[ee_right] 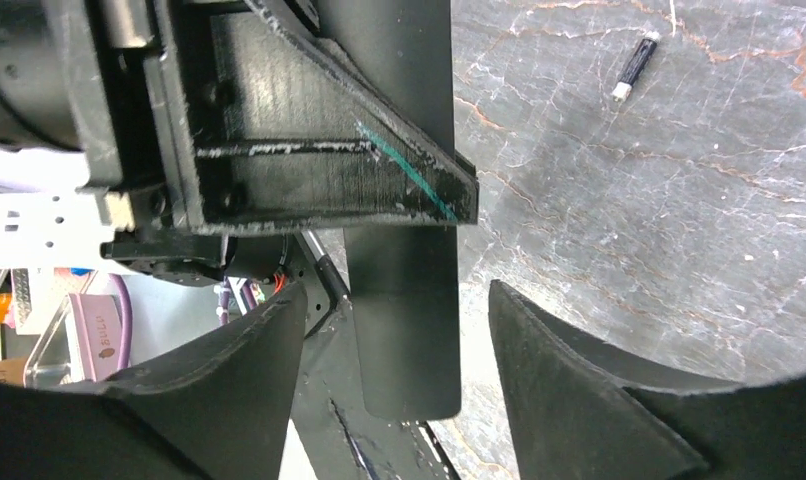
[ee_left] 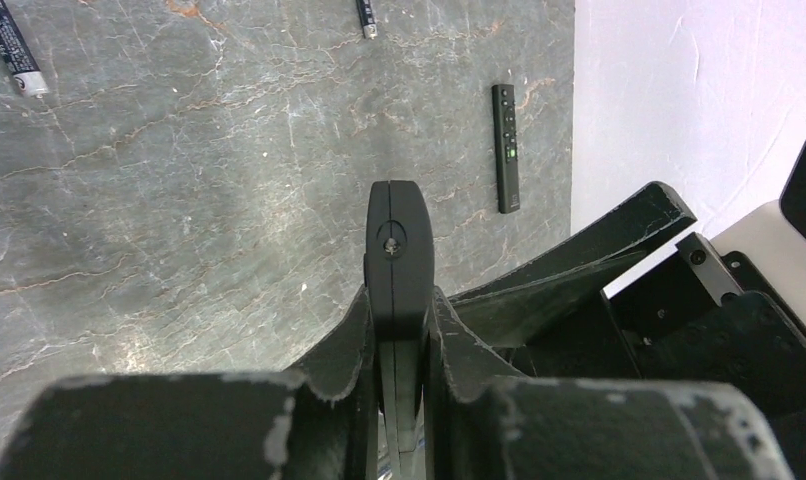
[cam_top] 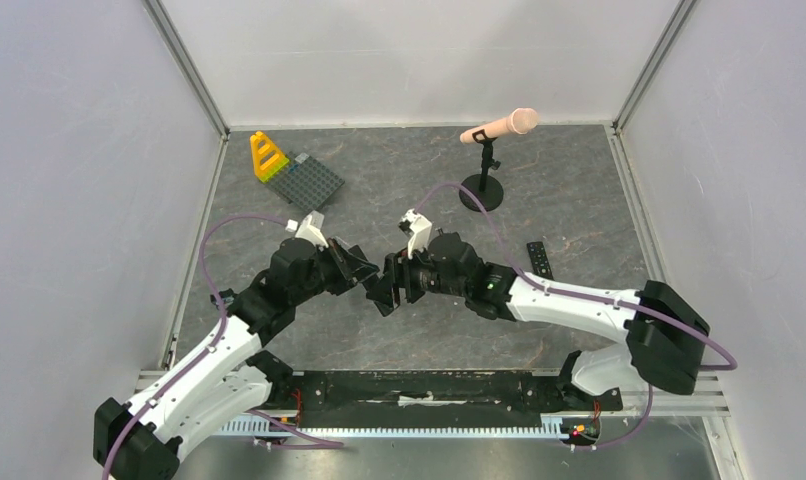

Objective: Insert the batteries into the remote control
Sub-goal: Adjust the remote control, then remove the battery cover from the remote control.

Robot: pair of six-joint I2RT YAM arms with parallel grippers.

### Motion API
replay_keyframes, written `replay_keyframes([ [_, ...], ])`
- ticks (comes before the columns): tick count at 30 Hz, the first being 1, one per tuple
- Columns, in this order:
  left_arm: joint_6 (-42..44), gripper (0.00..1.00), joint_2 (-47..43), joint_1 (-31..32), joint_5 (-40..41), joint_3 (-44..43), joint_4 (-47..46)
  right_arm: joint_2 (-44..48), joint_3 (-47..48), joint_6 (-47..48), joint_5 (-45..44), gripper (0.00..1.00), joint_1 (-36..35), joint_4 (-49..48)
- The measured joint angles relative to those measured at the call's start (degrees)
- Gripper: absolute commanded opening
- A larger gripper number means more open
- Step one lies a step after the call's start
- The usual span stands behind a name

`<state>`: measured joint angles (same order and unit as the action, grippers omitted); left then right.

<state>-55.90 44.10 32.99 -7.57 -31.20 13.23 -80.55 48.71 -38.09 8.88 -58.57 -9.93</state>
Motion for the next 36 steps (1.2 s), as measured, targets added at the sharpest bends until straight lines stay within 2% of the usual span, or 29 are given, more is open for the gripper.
replay_keyframes([
  [3,-1.0,0.02,-0.7,0.0,0.0,0.0,0.1,3.4,-3.2,-2.5,0.6,0.74,0.9,-2.8],
  [9,-5.0,0.02,-4.6,0.0,-0.3,0.0,-1.2,10.5,-12.5,-15.3,2.9,0.75,5.4,-13.0],
  [14,-10.4,0.02,-5.5,0.0,-2.2,0.0,-5.2,11.4,-17.1,-26.8,4.3,0.75,5.6,-21.6],
  [19,-16.2,0.02,-5.8,0.0,-4.3,0.0,-9.7,10.7,-17.5,-34.8,6.1,0.72,5.6,-29.4],
  [29,-21.0,0.02,-7.3,0.0,-5.2,1.8,-16.9,8.0,-18.4,-43.7,9.2,0.46,5.3,-39.5],
  [36,-22.8,0.02,-8.1,0.0,-5.2,4.0,-20.9,7.6,-20.2,-47.0,9.4,0.28,5.1,-42.6],
])
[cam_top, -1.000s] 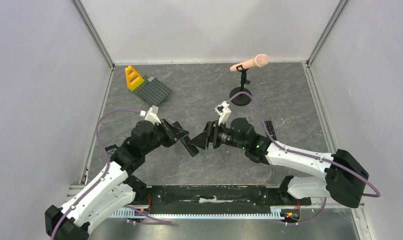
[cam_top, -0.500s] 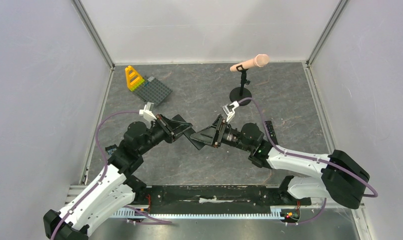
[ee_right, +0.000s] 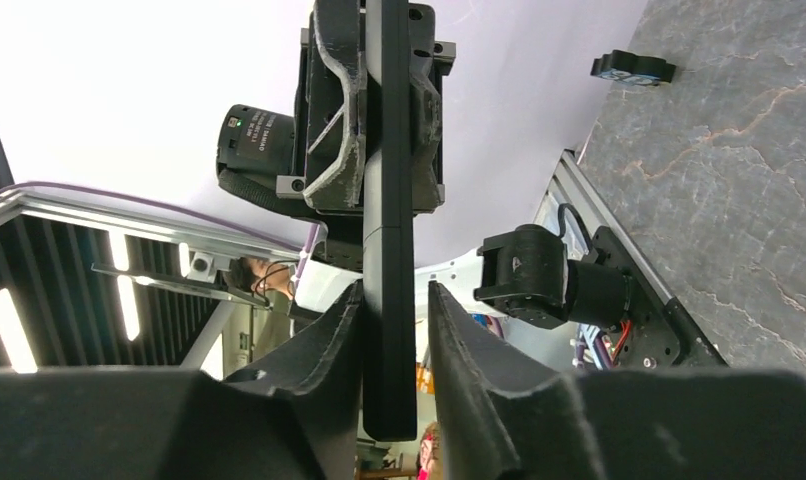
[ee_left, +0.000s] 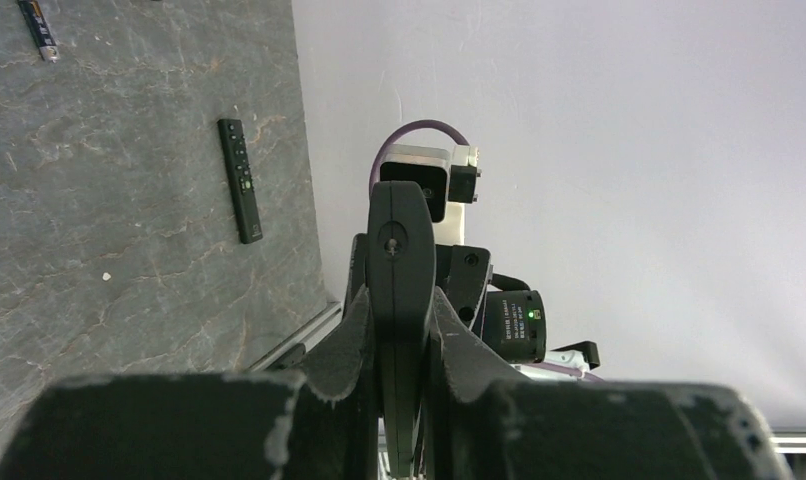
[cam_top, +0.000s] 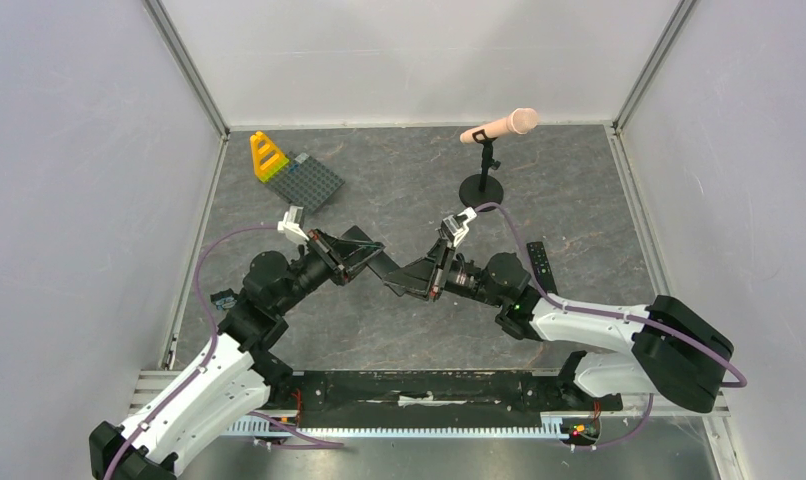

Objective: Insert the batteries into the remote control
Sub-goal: Remove the battery cover from the remote control.

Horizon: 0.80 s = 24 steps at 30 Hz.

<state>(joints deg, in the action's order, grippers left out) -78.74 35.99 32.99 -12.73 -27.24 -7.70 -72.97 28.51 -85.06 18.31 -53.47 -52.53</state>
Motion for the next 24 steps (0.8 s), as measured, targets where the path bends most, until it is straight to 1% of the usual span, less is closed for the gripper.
replay_keyframes([
  [3,0.0,0.02,-0.5,0.0,0.1,0.4,-0.9,-0.1,-0.4,-0.9,0.2,0.22,0.0,-1.6],
  [12,0.0,0.02,-1.6,0.6,0.2,0.5,-1.4,-0.3,-2.4,-3.5,0.7,0.13,-0.4,-6.7],
  [24,0.1,0.02,-3.3,1.9,0.6,1.4,-0.5,-0.3,-5.0,-4.8,1.1,0.1,-0.8,-10.3],
])
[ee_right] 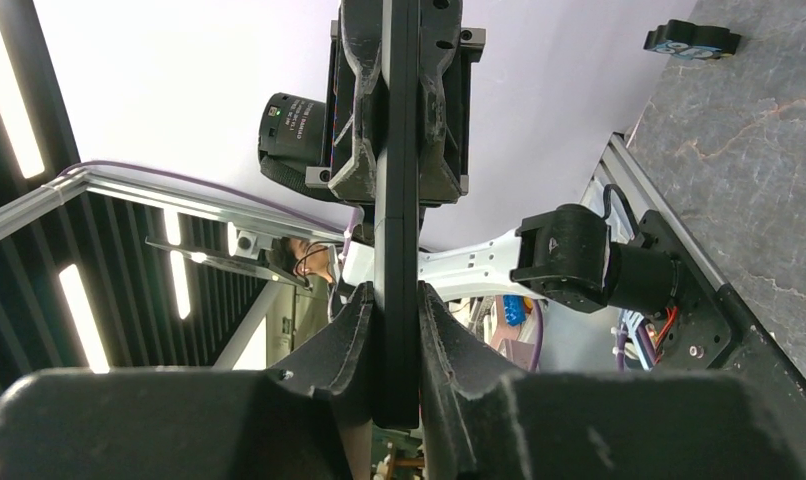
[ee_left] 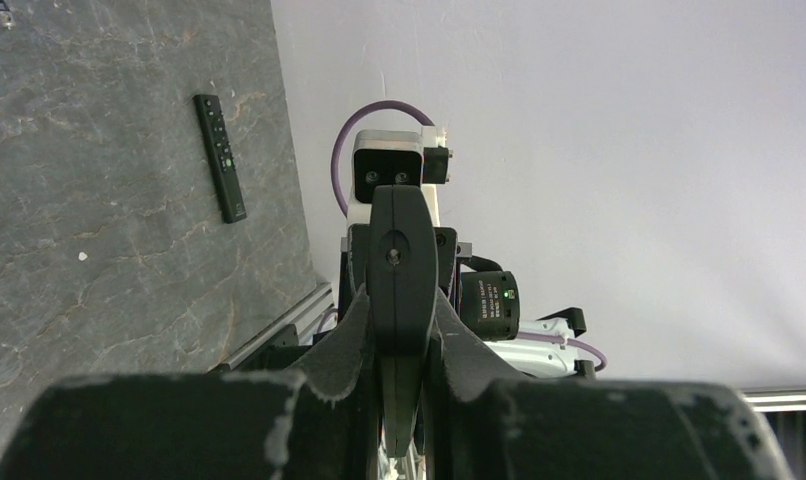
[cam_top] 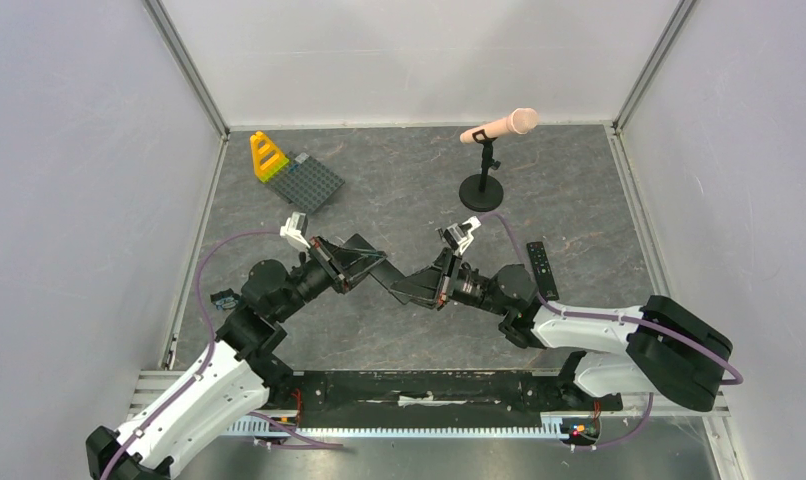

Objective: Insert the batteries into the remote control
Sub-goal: Remove the battery cover from the remote control.

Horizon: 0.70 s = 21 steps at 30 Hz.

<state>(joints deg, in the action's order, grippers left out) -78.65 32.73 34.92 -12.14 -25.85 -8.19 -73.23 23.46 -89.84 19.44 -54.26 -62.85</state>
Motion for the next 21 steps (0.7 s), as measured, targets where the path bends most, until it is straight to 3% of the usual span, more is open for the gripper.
replay_keyframes([
  [21,0.0,0.02,-4.1,0.5,2.8,0.0,6.4,1.9,-0.4,1.6,0.0,0.08,-0.3,4.3],
])
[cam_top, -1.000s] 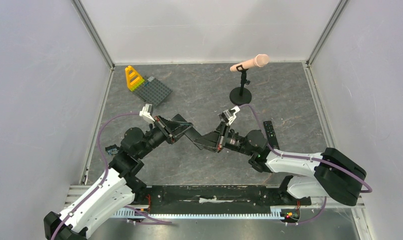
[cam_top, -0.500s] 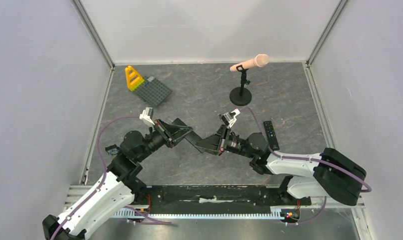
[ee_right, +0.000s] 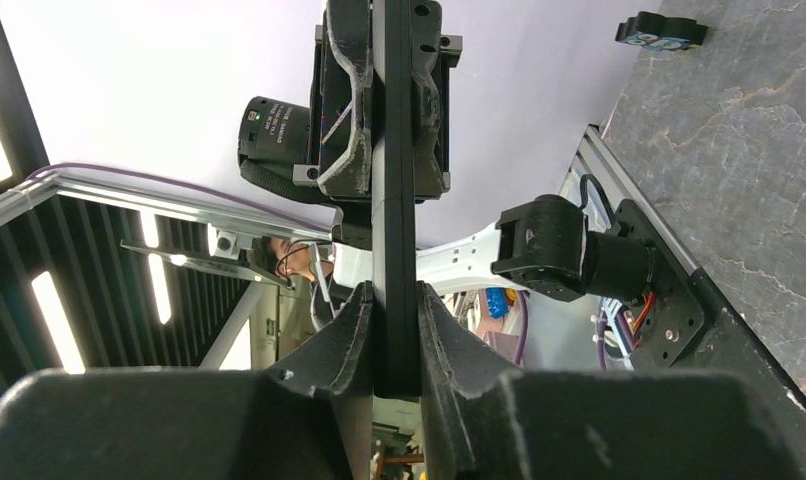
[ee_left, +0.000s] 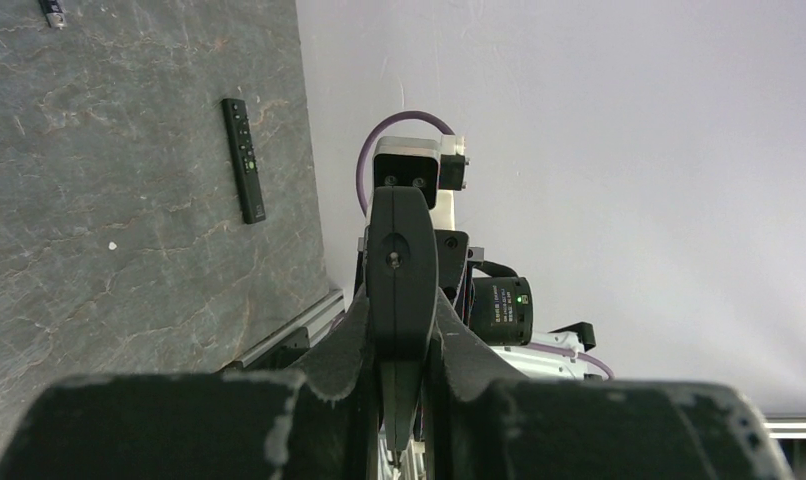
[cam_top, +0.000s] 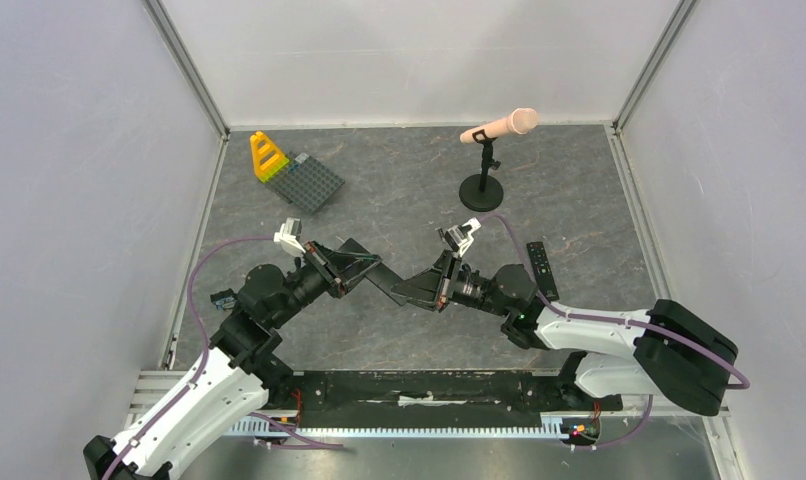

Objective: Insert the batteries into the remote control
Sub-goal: Remove the battery cover from the remote control.

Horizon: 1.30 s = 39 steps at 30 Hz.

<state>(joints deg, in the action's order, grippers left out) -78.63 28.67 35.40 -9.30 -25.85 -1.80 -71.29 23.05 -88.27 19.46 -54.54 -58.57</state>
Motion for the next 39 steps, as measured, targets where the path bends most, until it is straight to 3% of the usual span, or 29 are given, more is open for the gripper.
replay_keyframes([
  [2,0.0,0.02,0.0,0.0,0.1,0.0,0.1,0.0,0.1,0.1,0.0,0.15,0.0,0.3],
  [6,0.0,0.02,0.0,0.0,0.7,0.0,0.1,0.1,0.2,0.5,0.1,0.39,0.0,0.5],
  [13,-0.1,0.02,-1.3,-2.2,7.2,0.0,-1.6,-1.7,2.5,1.2,0.0,0.47,0.7,1.7],
  [20,-0.2,0.02,-2.0,-2.2,7.3,0.0,-1.8,-4.8,7.2,1.9,0.0,0.52,0.7,3.0],
  [28,-1.0,0.02,-2.3,-2.2,6.4,0.0,-1.8,-7.9,13.3,4.2,-0.1,0.43,0.7,7.6],
  [39,-1.0,0.02,-1.8,-2.5,6.2,-0.1,-0.5,-8.4,14.2,5.0,-0.1,0.04,0.7,9.0],
])
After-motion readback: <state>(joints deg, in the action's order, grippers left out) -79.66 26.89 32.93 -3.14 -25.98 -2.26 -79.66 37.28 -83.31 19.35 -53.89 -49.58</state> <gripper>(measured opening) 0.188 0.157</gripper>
